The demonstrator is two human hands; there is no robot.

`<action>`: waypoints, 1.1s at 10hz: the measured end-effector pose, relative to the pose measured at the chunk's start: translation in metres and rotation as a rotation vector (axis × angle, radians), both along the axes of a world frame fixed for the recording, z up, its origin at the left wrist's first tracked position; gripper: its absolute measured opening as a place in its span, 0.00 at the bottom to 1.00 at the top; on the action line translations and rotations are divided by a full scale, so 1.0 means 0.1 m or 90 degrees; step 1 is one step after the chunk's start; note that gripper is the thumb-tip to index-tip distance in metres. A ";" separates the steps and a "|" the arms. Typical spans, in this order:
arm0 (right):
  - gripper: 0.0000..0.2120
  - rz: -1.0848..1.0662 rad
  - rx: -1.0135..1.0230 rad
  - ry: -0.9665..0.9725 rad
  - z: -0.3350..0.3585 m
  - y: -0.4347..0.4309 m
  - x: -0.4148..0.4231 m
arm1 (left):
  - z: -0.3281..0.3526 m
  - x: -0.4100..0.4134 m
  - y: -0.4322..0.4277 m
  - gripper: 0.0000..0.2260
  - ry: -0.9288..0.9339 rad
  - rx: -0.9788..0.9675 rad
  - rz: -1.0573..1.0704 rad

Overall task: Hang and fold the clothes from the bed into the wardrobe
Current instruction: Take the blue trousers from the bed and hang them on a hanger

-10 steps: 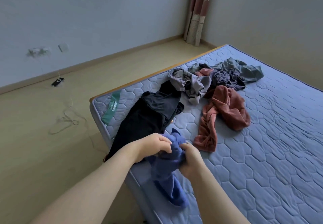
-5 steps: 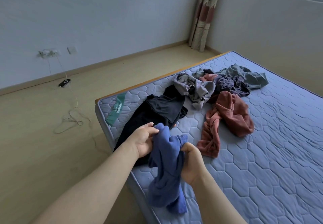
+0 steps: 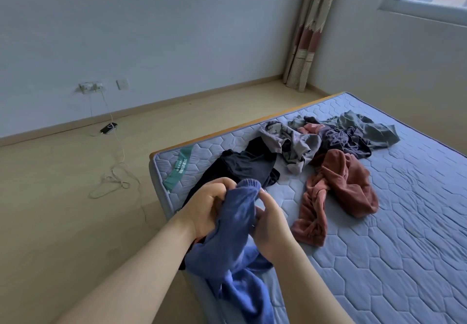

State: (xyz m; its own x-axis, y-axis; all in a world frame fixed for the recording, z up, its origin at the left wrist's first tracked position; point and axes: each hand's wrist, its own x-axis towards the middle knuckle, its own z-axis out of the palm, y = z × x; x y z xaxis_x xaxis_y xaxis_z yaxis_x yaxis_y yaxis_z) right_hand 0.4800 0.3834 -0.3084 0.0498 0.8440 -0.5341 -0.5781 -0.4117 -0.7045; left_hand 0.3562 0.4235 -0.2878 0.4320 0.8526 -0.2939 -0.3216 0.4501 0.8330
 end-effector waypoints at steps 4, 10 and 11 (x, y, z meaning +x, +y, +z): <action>0.06 0.096 0.105 -0.200 -0.19 0.08 -0.35 | -0.25 -0.50 -0.17 0.11 0.371 0.188 0.014; 0.17 0.629 0.375 -0.449 0.12 -0.35 -2.35 | 0.28 -2.46 -1.44 0.17 0.817 0.279 0.183; 0.06 0.698 0.397 -0.509 0.08 -0.55 -2.62 | 0.33 -2.72 -1.78 0.12 0.847 0.257 0.210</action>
State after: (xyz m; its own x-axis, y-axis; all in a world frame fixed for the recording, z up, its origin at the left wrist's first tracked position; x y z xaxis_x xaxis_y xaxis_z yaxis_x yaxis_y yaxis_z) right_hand 0.2182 0.3287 -0.3008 -0.6463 0.7304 -0.2210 0.4257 0.1048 -0.8988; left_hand 0.0845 0.2451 -0.2546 -0.1985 0.9795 -0.0338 0.7456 0.1733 0.6435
